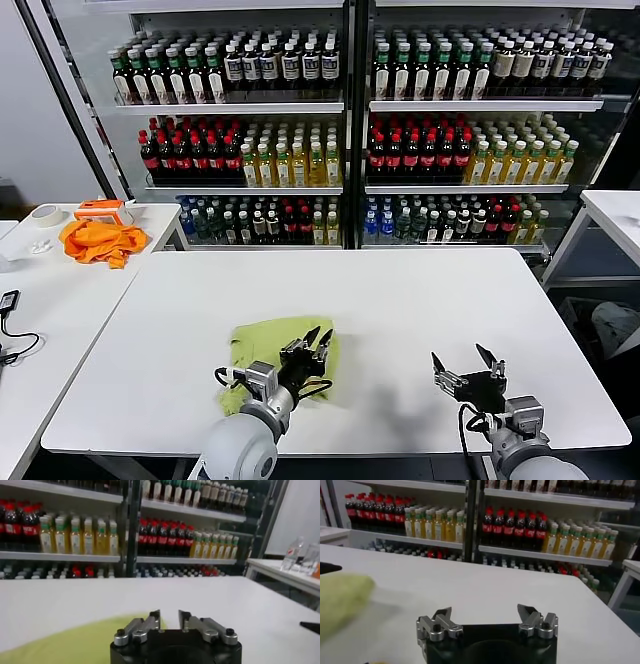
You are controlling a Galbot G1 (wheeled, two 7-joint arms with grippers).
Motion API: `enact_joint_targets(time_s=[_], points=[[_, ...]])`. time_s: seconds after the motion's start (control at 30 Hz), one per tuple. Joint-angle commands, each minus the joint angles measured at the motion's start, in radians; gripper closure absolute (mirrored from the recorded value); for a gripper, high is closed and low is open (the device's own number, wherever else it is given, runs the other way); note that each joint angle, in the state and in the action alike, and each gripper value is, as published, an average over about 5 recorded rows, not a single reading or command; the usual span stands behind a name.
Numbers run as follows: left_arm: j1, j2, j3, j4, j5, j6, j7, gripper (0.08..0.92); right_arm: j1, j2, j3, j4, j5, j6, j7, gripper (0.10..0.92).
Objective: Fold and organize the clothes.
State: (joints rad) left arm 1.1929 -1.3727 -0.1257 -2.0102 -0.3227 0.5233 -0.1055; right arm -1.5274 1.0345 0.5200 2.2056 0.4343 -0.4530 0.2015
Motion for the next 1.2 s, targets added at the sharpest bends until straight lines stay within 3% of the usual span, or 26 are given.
enact_joint_targets(time_s=[0.03,0.27,0.57,0.83,1.2], points=[[-0.001,0.105,-0.108,-0.04,-0.011,-0.12,0.083,0.671,0.057,-0.006,-0.031,-0.023,0.065,0.0,-0.003,0.203],[0.104,0.207,-0.354,-0.087,0.072,-0.226,0.121,0.464,0.247,0.043,-0.285,-0.085,0.18,-0.053,-0.008,0.203],[0.244,0.202,-0.465,-0.14,0.083,-0.287,0.124,0.2,0.398,0.121,-0.551,-0.152,0.338,-0.123,0.078,0.203],[0.245,0.171,-0.456,-0.141,0.099,-0.295,0.123,0.177,0.399,0.111,-0.632,-0.165,0.383,-0.126,0.136,0.203],[0.244,0.155,-0.449,-0.127,0.118,-0.3,0.123,0.177,0.394,0.11,-0.643,-0.174,0.523,-0.127,0.381,0.219]])
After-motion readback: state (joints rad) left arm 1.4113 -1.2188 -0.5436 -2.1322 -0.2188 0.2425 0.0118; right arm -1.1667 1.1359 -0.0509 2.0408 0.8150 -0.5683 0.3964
